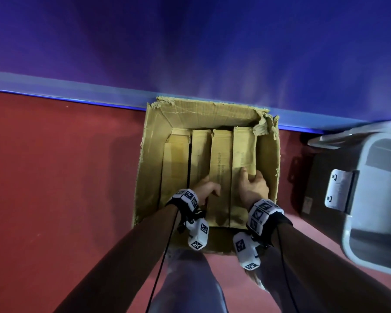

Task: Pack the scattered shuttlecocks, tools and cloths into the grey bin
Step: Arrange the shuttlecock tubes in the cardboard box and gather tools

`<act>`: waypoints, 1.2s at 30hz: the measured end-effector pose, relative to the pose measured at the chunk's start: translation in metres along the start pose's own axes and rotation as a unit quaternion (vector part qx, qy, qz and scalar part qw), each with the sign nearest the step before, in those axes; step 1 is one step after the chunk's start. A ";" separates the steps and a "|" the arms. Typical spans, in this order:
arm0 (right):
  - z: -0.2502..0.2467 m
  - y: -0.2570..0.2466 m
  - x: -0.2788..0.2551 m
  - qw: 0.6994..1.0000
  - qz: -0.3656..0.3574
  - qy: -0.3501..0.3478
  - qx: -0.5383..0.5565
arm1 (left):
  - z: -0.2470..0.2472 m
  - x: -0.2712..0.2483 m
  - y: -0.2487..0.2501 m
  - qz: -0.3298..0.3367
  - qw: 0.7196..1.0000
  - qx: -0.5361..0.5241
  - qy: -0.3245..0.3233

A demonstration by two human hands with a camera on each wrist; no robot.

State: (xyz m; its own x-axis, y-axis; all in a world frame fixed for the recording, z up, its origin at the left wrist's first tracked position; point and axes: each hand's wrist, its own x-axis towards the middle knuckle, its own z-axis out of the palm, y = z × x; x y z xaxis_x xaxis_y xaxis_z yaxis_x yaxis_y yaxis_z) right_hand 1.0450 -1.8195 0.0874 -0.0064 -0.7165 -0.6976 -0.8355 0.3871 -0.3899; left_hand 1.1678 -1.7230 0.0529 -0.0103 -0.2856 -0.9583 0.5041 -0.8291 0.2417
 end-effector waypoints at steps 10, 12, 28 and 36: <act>0.019 -0.003 0.010 0.997 -0.015 -0.046 -0.056 | -0.013 0.031 0.006 -0.045 0.987 0.150 0.040; 0.028 0.003 0.030 0.997 0.021 -0.072 -0.029 | -0.011 0.033 0.009 0.012 0.966 0.252 0.048; 0.069 0.027 0.076 0.985 0.140 -0.099 0.015 | -0.021 0.053 0.003 0.013 0.867 0.489 0.095; 0.055 0.039 0.061 0.987 0.108 -0.118 -0.021 | -0.001 0.046 -0.005 -0.007 0.849 0.508 0.149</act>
State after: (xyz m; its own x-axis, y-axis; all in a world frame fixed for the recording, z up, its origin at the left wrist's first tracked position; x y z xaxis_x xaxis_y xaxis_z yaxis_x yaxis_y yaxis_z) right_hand 1.0418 -1.8162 -0.0031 -0.0629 -0.4637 -0.8837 -0.8505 0.4883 -0.1957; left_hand 1.1654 -1.7318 0.0080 0.2850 -0.2638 -0.9215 -0.4996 -0.8614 0.0921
